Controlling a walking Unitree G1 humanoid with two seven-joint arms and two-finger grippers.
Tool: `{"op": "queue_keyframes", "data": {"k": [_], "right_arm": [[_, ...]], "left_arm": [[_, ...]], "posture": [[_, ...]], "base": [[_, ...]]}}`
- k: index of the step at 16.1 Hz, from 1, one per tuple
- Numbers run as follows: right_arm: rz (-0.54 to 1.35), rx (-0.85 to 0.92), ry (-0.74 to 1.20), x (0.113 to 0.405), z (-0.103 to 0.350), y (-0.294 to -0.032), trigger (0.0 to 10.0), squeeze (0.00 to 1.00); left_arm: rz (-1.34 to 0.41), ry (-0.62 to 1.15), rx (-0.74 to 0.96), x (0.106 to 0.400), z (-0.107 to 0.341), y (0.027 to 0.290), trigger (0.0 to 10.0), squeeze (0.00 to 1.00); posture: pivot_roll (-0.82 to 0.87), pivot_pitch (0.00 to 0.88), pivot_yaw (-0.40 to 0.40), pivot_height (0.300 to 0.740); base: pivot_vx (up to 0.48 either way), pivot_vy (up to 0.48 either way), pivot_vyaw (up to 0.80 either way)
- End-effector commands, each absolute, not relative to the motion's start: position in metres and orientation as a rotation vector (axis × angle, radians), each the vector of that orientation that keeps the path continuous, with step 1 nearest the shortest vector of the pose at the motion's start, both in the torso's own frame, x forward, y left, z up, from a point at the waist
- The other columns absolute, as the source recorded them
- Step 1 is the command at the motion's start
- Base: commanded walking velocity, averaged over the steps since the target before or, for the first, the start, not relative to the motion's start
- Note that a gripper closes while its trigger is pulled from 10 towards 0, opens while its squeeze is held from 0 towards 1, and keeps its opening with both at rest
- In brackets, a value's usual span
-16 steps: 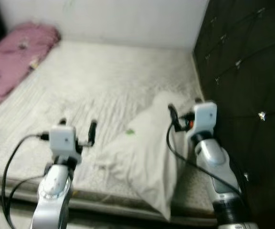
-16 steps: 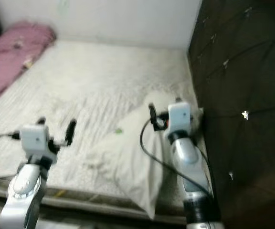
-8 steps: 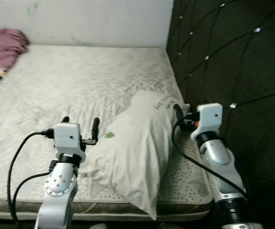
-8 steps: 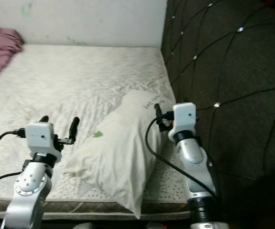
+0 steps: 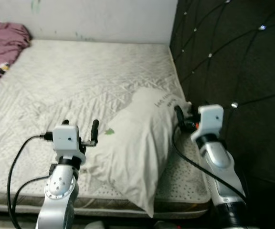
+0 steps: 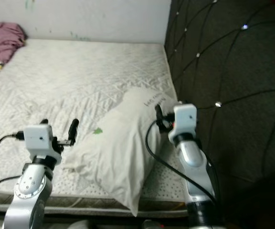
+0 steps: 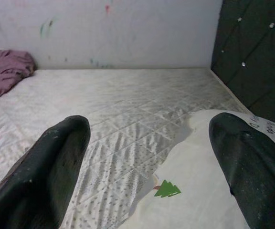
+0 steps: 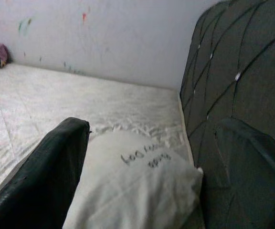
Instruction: Clean up the room
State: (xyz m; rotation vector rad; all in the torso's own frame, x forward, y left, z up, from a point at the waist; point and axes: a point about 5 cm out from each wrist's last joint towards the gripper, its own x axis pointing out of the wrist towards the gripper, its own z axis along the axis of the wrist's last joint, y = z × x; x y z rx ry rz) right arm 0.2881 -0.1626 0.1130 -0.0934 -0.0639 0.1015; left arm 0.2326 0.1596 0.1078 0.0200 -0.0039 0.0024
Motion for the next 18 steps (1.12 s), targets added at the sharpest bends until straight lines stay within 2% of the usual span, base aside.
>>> {"op": "queue_keyframes", "data": {"k": [1,4,12,18], "right_arm": [[0.08,-0.093,-0.072,0.2858,0.1163,-0.1649,10.0,0.0],[0.086,-0.083,-0.064,0.2819,0.1141,-0.1629,10.0,0.0],[0.094,-0.083,-0.064,0.2825,0.116,-0.1635,10.0,0.0],[0.103,-0.089,-0.062,0.2835,0.1165,-0.1636,10.0,0.0]], "left_arm": [[0.019,-0.008,0.017,0.2314,0.1108,0.162,10.0,0.0],[0.011,-0.004,0.012,0.2305,0.1117,0.161,10.0,0.0],[0.021,-0.011,0.029,0.2314,0.1143,0.1618,10.0,0.0],[0.041,-0.022,0.033,0.2354,0.1175,0.1648,10.0,0.0]], "posture": [[-0.03,0.0,0.003,0.74],[-0.03,0.0,0.006,0.735],[-0.03,0.0,0.003,0.63],[-0.03,0.0,-0.006,0.625]], "base": [[0.0,0.0,0.0],[0.0,0.0,0.0],[0.0,0.0,0.0],[0.0,0.0,0.0]]}}
